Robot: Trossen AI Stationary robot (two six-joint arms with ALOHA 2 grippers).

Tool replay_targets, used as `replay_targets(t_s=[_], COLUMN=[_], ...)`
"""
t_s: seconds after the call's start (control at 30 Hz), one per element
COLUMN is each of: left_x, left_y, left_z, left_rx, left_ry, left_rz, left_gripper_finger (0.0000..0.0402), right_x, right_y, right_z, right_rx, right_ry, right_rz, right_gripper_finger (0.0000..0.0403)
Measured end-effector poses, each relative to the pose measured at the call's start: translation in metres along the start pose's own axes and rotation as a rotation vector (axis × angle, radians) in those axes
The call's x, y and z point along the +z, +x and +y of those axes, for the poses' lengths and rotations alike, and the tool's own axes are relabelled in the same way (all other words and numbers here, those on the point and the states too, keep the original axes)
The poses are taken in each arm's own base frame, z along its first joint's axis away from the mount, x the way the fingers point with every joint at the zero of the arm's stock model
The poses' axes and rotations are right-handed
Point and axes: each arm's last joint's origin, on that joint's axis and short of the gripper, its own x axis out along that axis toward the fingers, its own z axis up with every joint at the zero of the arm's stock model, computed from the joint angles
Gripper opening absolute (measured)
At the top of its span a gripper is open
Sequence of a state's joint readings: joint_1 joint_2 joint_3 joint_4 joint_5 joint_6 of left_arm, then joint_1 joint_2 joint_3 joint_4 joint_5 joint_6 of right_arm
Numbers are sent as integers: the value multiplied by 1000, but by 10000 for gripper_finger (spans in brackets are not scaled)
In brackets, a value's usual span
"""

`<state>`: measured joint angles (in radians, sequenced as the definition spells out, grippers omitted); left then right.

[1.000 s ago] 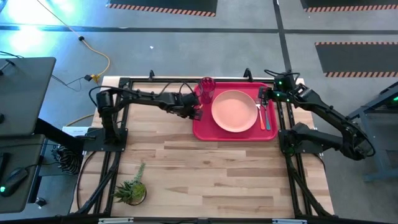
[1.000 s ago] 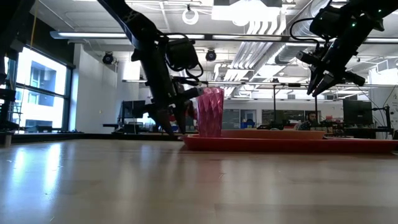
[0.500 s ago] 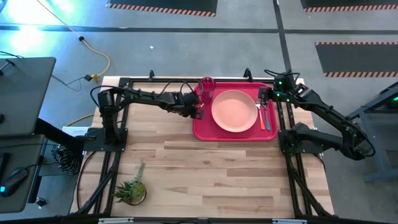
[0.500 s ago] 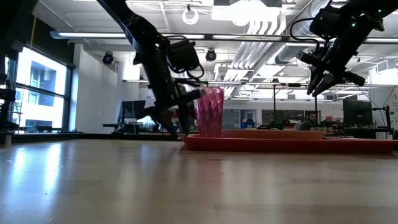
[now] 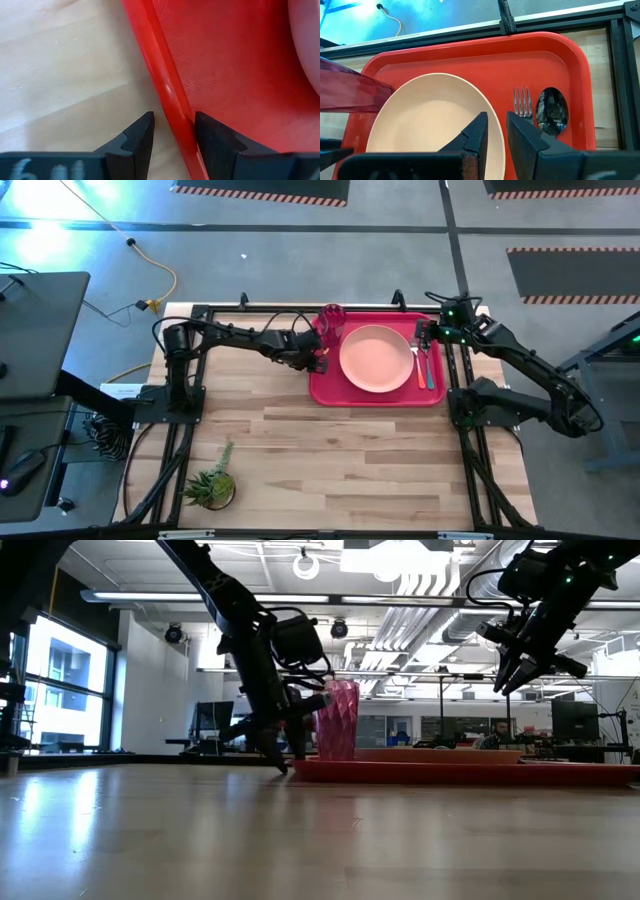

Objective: Pick and place plate/cup/fork/spoon on tray
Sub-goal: Adjust the red tray to the. top center

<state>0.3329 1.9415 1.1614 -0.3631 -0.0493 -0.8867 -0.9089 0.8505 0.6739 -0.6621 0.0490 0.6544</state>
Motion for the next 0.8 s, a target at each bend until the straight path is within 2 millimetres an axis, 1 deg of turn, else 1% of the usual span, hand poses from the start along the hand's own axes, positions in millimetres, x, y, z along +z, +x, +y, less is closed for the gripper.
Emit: replay_targets(t_s=[0.23, 0.63, 0.8], left_x=[-1, -4, -6], left_y=[0, 0, -1], left_z=[1, 6, 10], left_rx=[10, 67, 101], left_ry=[-1, 5, 5], left_rz=[6, 37, 62], left_gripper_finger=[133, 87, 78], right_x=[0, 0, 0], right_y=[0, 0, 0], right_z=[0, 0, 0], right_rx=[0, 0, 0], right_ry=[0, -4, -4], right_rz=[0, 0, 0], right_gripper_finger=[62, 62, 62])
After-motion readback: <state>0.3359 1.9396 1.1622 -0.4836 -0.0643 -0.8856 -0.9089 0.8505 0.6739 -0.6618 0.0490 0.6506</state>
